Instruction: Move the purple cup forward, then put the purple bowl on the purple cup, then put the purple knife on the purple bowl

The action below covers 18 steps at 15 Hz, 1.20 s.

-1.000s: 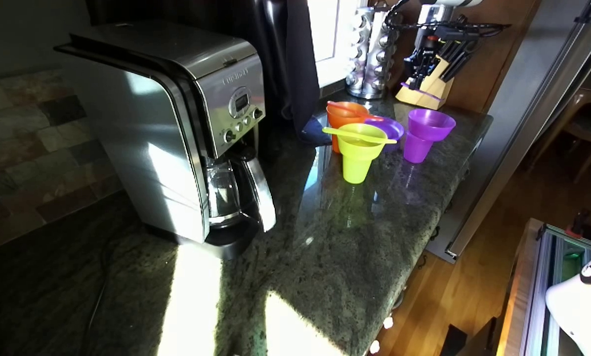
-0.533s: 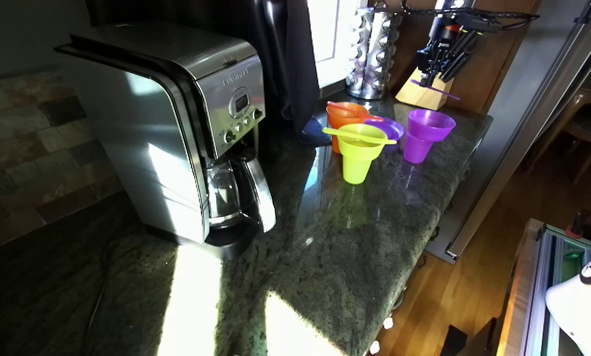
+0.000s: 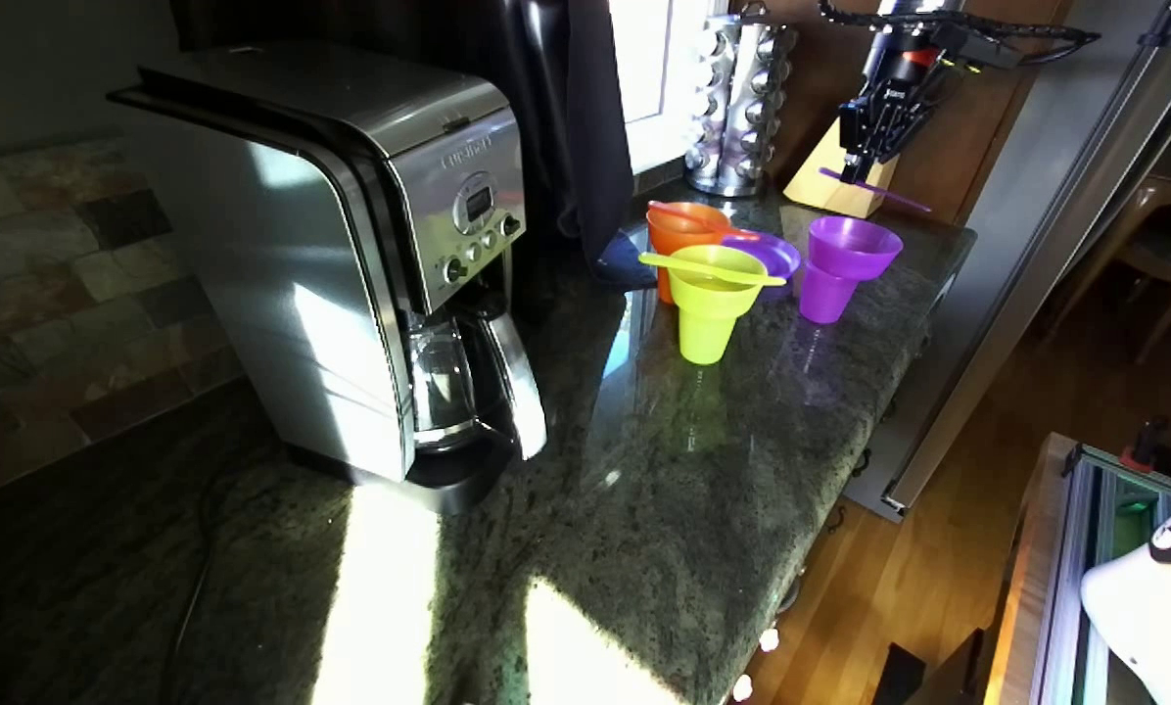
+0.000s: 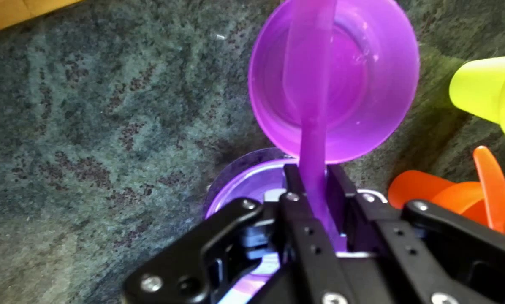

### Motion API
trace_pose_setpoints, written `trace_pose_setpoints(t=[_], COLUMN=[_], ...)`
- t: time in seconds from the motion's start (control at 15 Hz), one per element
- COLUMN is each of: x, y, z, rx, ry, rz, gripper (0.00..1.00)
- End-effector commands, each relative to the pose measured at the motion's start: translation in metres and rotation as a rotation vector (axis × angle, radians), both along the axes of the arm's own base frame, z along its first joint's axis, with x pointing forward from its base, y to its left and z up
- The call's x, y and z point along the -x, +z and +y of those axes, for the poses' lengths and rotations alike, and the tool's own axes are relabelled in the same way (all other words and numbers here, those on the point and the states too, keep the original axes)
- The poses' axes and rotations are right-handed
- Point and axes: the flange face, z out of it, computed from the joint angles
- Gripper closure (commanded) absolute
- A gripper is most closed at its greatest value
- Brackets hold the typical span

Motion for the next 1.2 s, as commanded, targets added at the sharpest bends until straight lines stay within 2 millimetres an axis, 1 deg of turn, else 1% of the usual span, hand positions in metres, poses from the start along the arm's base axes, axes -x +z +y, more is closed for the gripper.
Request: trace_pose_setpoints(t=[0.0,0.13,0.47,1.13], x=[0.015,0.014,0.014,0.01], y=[-0.006,-0.008,-0.016,-0.024], z=[0.021,0.029,0.041,0.05], rx=[-0.009,-0.002,0.008,0.011], ry=[0.028,0.038,0.065,0.085], rz=[-0.035,-0.048,-0.055,-0.041], gripper=[0.95,0.95,0.95,0.95])
